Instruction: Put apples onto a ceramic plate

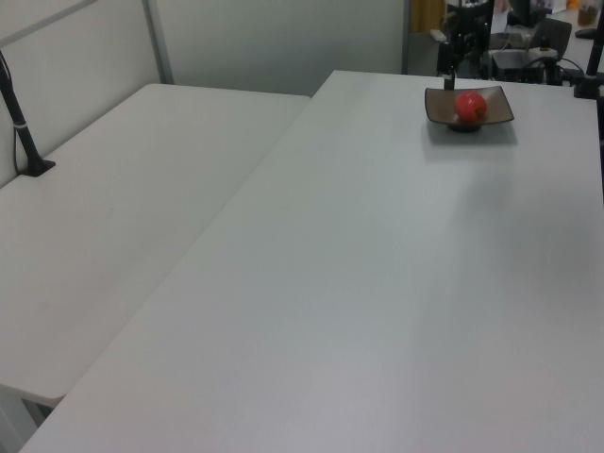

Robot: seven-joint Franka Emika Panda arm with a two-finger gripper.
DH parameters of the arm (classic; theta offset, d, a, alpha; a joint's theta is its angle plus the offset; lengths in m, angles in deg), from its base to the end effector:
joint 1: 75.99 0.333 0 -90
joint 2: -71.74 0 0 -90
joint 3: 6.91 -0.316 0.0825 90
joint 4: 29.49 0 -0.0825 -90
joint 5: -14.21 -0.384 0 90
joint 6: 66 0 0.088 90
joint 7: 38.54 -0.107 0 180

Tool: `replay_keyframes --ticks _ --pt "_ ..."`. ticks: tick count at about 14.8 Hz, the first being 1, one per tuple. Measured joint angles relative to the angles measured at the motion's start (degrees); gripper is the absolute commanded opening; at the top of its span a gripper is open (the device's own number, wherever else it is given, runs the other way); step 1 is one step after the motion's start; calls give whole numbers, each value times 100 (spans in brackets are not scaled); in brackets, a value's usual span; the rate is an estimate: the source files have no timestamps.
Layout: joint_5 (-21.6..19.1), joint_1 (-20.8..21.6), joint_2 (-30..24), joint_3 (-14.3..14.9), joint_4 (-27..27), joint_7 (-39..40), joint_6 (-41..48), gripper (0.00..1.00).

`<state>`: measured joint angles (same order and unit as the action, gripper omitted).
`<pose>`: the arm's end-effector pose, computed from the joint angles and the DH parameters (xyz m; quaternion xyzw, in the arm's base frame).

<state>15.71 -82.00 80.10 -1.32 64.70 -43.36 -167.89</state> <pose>0.5948 -0.1210 0.5232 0.9900 -0.1396 -0.0066 0.0195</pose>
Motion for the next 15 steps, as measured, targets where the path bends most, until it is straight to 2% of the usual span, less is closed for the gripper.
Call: replay_keyframes --ticks 5,8,13,15 --pt "-51 -1 -412 -979 438 -243 127 100" --pt "-51 66 -523 -1351 577 -348 115 100" --pt "-47 452 -665 -1436 894 -343 -132 100" --pt "-41 647 -701 -1332 1047 -343 -343 100"
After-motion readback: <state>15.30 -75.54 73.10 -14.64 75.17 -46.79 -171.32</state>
